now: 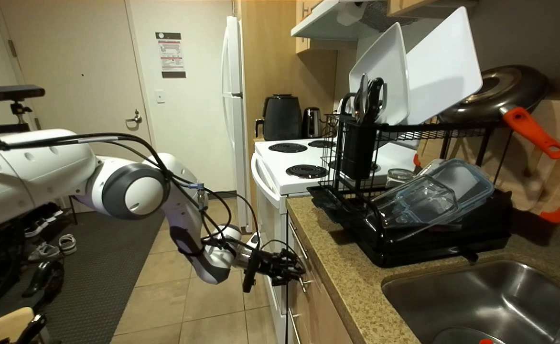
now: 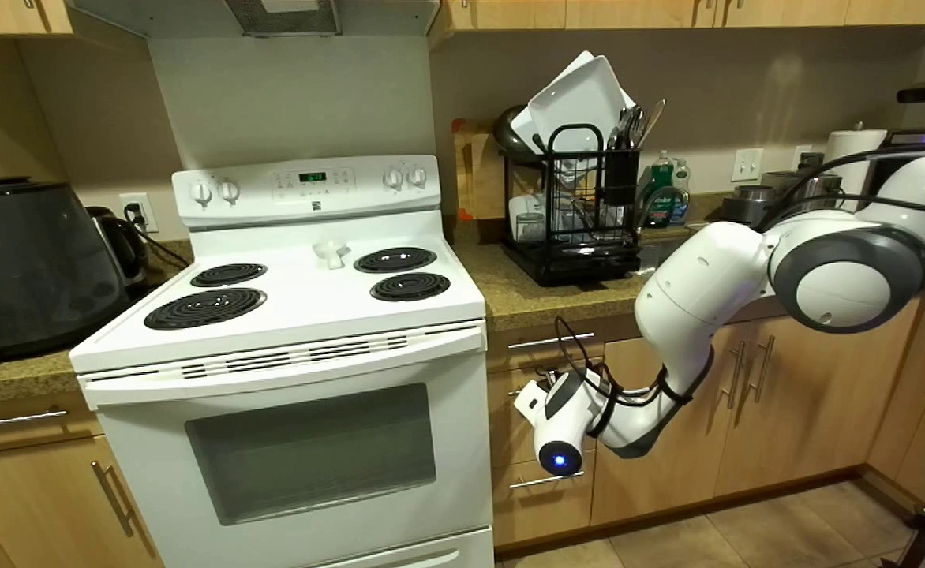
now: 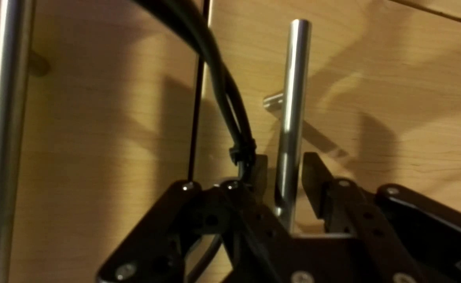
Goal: Open the second kitchen cabinet drawer to the right
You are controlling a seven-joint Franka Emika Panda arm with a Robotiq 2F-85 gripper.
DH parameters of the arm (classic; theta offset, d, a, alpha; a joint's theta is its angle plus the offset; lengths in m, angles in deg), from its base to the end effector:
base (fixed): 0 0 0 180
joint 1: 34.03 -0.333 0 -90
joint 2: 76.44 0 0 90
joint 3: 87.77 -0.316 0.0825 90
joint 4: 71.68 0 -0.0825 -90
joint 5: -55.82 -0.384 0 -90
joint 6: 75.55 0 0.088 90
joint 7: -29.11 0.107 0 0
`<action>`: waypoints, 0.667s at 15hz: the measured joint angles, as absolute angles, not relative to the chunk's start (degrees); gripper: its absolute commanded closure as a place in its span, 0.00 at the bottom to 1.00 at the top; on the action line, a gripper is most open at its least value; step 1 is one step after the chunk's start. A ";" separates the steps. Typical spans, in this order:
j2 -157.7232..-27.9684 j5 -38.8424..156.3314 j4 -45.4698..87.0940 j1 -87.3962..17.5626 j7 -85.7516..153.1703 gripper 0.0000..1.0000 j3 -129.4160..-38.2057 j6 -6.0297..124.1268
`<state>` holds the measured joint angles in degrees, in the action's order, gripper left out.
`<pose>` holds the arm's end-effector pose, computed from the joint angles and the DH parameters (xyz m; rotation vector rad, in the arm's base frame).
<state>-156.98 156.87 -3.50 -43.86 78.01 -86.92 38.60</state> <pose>0.6713 0.0471 -0.0808 1.7107 0.6429 0.2717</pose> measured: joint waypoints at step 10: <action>-156.79 157.11 -3.03 -44.11 80.97 0.96 -86.82 38.59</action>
<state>-156.79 157.11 -3.03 -44.11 80.97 -86.82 38.59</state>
